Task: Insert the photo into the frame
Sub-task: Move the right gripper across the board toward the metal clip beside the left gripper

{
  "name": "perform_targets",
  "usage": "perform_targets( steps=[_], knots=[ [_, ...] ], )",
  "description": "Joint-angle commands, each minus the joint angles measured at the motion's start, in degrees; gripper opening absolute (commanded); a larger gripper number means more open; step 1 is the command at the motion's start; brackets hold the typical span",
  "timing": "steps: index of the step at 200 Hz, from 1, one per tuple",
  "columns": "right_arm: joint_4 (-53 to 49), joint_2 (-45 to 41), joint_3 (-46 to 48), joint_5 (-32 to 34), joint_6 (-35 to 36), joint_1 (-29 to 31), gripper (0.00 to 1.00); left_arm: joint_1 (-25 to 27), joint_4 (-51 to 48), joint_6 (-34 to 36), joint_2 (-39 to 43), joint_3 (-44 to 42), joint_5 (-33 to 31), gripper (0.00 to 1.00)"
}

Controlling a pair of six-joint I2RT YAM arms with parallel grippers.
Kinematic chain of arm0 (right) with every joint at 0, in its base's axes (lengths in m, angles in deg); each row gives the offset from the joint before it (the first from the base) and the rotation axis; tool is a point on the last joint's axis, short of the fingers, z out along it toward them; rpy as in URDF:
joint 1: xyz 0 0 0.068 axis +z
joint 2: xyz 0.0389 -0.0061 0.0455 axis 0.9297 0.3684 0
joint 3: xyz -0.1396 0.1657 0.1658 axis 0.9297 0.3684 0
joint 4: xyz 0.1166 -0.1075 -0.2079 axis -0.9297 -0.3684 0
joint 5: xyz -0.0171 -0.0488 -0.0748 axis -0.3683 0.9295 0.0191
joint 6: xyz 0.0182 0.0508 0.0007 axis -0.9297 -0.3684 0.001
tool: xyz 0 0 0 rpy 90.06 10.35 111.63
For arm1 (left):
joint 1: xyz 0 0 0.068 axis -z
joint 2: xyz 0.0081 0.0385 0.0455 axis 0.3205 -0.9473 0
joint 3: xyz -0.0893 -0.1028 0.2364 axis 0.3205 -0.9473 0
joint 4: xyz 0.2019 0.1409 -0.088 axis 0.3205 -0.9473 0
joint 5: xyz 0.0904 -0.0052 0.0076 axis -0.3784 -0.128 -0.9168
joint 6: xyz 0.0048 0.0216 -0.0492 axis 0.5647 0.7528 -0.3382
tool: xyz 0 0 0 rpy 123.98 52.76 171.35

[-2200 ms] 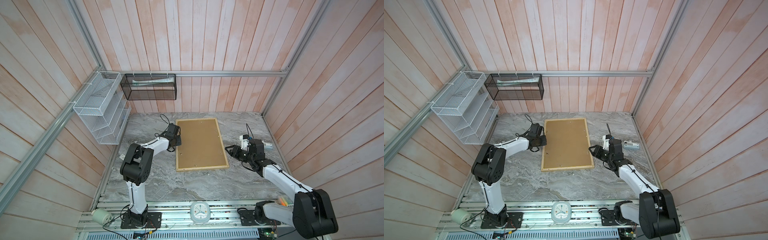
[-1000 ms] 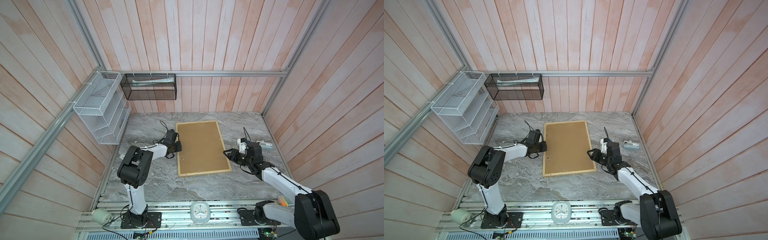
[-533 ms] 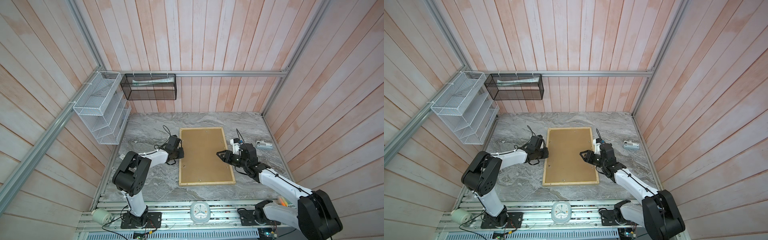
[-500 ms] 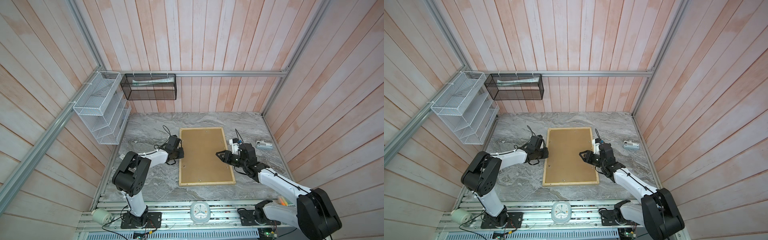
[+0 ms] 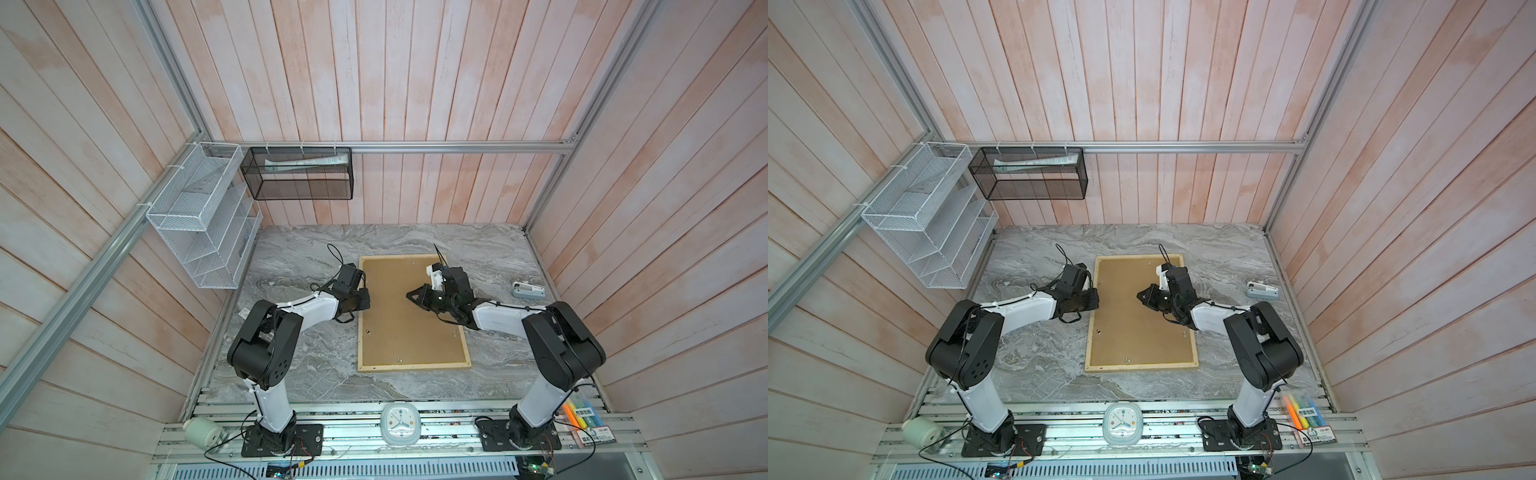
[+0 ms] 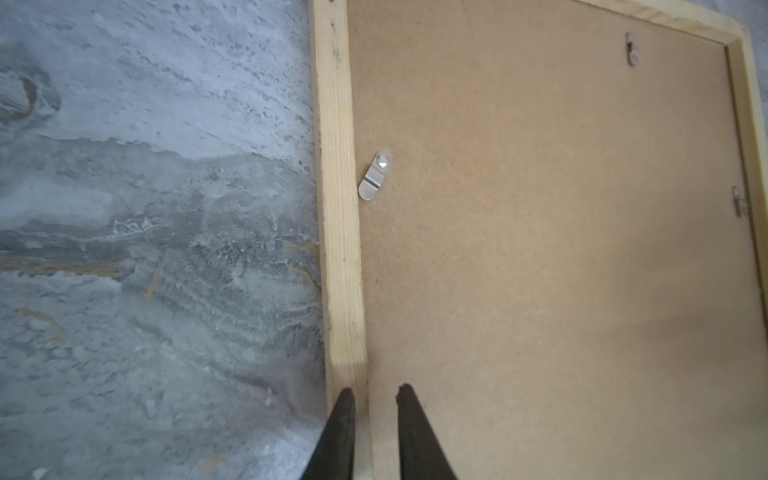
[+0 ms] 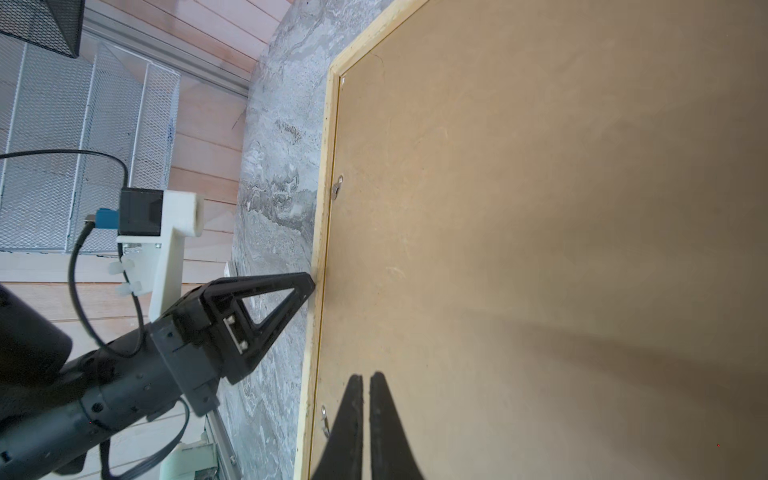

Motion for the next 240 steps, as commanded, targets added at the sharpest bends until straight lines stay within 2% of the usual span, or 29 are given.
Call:
perform_targets(
  steps=[1,28,70,117,147,186,240],
  knots=[
    [5.4,5.8,-4.8,0.9,-6.2,2.2,0.05,-0.4,0.3,0.2,-2.2,0.9,-2.0,0.20],
    [3.2,12.0,-12.3,4.6,-7.2,5.1,0.04,-1.0,1.2,-0.1,-2.3,-0.1,-3.7,0.20],
    [0.4,19.5,-22.1,6.5,-8.9,8.2,0.03,-1.4,1.4,-0.3,-2.3,-1.0,-3.8,0.20],
    [-4.3,25.2,-29.9,9.3,-9.1,9.5,0.02,-1.3,3.4,-0.6,-2.3,-2.4,-1.0,0.30],
    [-6.2,28.0,-33.0,9.7,-9.5,9.6,0.01,-1.3,3.4,-0.4,-2.4,-2.5,-0.9,0.31],
    [-7.7,30.0,-35.2,9.9,-9.4,10.2,0.00,-1.3,3.8,-0.6,-3.0,-2.8,-0.2,0.30],
    [-11.0,32.0,-37.9,12.0,-10.2,10.7,0.00,-1.0,2.5,-0.5,-3.9,-2.4,-0.3,0.20]
  ],
)
